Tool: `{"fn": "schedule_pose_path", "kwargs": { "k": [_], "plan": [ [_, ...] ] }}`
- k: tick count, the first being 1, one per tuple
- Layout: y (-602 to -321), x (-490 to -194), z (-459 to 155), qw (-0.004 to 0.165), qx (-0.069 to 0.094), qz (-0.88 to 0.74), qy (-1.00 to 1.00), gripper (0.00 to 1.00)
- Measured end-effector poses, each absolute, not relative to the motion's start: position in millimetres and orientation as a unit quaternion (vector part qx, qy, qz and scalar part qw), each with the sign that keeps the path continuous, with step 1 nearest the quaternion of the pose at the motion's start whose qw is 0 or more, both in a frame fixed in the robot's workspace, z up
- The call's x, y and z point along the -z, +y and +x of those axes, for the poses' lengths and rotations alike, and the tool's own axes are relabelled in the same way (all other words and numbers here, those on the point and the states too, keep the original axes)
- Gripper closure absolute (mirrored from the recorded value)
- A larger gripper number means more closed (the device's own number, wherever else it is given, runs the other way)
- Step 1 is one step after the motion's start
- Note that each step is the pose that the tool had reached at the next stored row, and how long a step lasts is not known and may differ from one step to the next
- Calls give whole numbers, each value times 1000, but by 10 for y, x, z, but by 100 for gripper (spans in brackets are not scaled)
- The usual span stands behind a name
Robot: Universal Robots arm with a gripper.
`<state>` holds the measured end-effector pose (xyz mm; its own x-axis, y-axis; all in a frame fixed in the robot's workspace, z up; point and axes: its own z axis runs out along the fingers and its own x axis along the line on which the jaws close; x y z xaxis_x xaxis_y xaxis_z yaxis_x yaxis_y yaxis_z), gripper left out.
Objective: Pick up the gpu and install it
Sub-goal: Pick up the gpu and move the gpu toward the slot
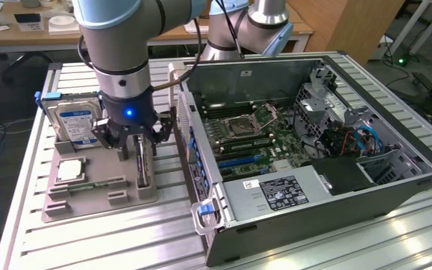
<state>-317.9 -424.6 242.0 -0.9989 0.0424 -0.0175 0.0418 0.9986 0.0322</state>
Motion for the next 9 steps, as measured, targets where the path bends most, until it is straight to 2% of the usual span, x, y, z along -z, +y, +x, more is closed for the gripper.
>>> {"fn": "schedule_pose_path", "kwargs": {
  "k": [9],
  "plan": [
    [-4156,-2265,-3180,8,-13,23,1000,40]
  ]
}}
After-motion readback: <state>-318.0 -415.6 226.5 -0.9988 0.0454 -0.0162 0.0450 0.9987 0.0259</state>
